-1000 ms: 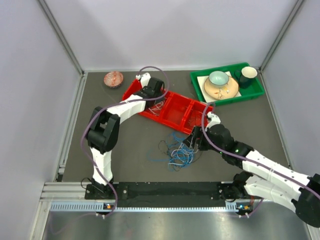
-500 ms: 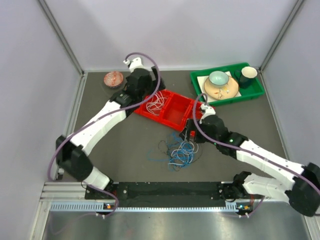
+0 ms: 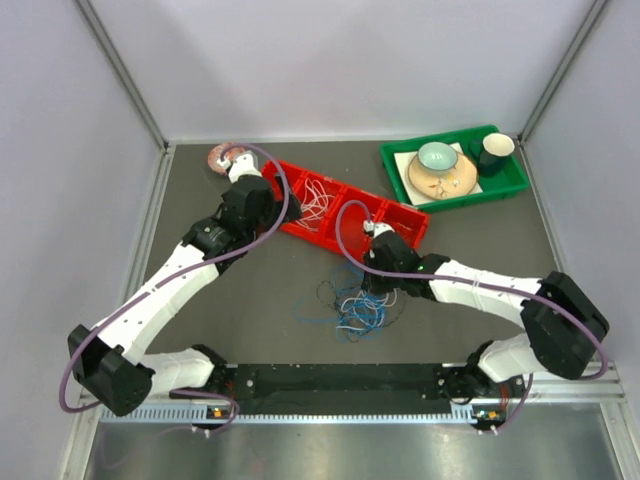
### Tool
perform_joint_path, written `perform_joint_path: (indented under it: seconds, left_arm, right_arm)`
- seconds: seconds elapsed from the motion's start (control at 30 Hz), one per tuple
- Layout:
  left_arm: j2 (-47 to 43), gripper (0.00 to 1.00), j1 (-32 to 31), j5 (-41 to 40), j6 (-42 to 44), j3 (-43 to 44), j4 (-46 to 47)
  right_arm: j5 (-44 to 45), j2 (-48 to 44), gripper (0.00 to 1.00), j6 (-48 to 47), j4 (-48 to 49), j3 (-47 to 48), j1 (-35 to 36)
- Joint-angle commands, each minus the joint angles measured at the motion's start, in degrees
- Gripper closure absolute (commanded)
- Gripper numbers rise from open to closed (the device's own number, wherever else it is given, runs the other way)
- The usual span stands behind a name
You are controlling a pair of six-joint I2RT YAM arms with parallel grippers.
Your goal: Untangle the cables
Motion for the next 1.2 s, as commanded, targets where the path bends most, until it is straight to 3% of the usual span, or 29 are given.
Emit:
perform_joint_path:
  seconds: [0.0, 0.2, 0.47, 0.87, 1.03, 1.17]
  left_arm:
    - [-2.70, 0.01, 0.27, 0.78, -0.50, -1.22, -0.57]
    - [-2.79, 0.01, 1.32, 1.04, 1.17, -0.43, -2.59]
    - [-5.50, 0.01, 4.67, 7.18, 4.32, -1.04, -0.14]
    - [-8.24, 0.02, 5.72, 43.45, 15.83, -8.68, 13.56]
    - [-6.22, 0.02, 5.64, 52.01, 14.71, -16.22, 21.46]
    - [-5.34, 0.01, 5.46, 52.02, 11.99, -21.43, 29.90]
  right_arm:
    - [-0.60, -7.30, 1.00, -0.14, 2.80, 3.75, 0.89]
    - [-0.68, -22.76, 1.00, 0.13, -1.50, 9.62, 1.60]
    - [-2.97, -29.03, 1.00, 0.04, -5.72, 20.09, 4.49]
    - [-1.39, -24.46, 1.00, -3.12, -5.46, 23.78, 4.94]
    - [0.28, -24.72, 1.00, -4.79, -5.55, 28.53, 5.02]
    - [0.72, -25.34, 1.00, -4.88, -5.55, 30.90, 4.94]
